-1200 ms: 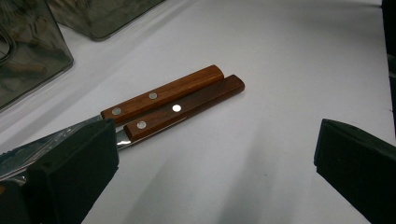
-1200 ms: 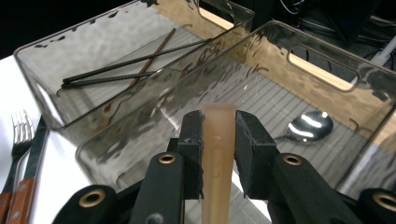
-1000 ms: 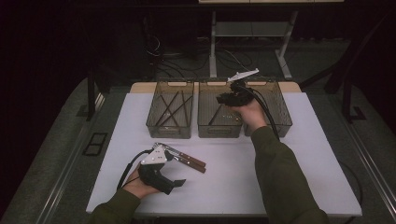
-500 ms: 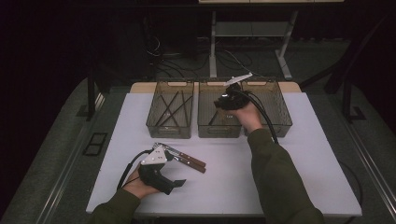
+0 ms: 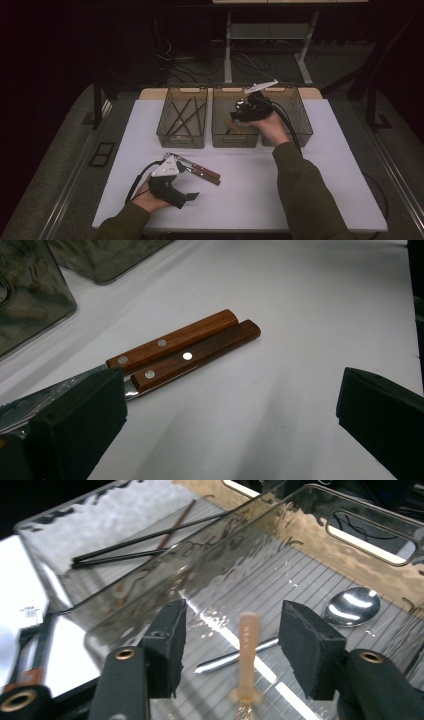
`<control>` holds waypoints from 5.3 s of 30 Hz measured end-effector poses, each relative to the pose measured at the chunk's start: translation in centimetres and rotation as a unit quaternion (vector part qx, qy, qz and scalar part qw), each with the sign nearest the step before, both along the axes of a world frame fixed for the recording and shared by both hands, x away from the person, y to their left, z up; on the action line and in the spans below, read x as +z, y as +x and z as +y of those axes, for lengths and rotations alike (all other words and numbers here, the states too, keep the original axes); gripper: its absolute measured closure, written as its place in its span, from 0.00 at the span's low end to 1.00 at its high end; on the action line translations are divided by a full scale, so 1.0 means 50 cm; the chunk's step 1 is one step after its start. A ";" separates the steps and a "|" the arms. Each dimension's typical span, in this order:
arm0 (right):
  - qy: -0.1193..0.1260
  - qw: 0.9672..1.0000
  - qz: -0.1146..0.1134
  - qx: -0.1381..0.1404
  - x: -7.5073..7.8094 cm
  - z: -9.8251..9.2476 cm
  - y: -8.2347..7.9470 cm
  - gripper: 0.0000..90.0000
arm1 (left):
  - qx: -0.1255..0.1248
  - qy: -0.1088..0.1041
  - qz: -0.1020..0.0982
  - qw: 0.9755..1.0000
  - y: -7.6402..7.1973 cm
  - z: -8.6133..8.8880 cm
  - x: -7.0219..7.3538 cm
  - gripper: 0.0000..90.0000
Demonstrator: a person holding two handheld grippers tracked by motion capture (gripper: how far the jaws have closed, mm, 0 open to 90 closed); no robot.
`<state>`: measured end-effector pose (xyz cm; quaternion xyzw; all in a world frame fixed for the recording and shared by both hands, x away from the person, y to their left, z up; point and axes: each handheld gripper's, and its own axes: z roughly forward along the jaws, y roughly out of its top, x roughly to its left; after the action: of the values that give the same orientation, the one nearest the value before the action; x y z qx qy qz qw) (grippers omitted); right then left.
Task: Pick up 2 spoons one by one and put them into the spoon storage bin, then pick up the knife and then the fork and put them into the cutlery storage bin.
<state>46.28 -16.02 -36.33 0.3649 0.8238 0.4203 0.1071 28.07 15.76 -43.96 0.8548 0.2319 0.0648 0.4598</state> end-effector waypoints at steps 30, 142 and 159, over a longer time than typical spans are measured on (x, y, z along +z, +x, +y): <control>0.036 0.999 -0.022 0.009 -0.030 -0.164 -0.241 0.31 | 0.016 -0.006 -0.005 1.000 0.010 0.014 0.017 0.26; 0.013 0.999 -0.040 -0.009 -0.156 -0.252 -0.399 0.21 | -0.014 0.128 0.043 0.991 0.086 0.027 -0.001 0.99; 0.014 0.999 -0.040 -0.009 -0.155 -0.252 -0.399 0.21 | 0.005 0.115 0.027 0.993 0.087 -0.034 -0.003 0.78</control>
<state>26.32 -28.60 -44.09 0.3570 0.8095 0.4451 0.1385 32.43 14.07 -44.11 0.9024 0.2392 0.0699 0.3514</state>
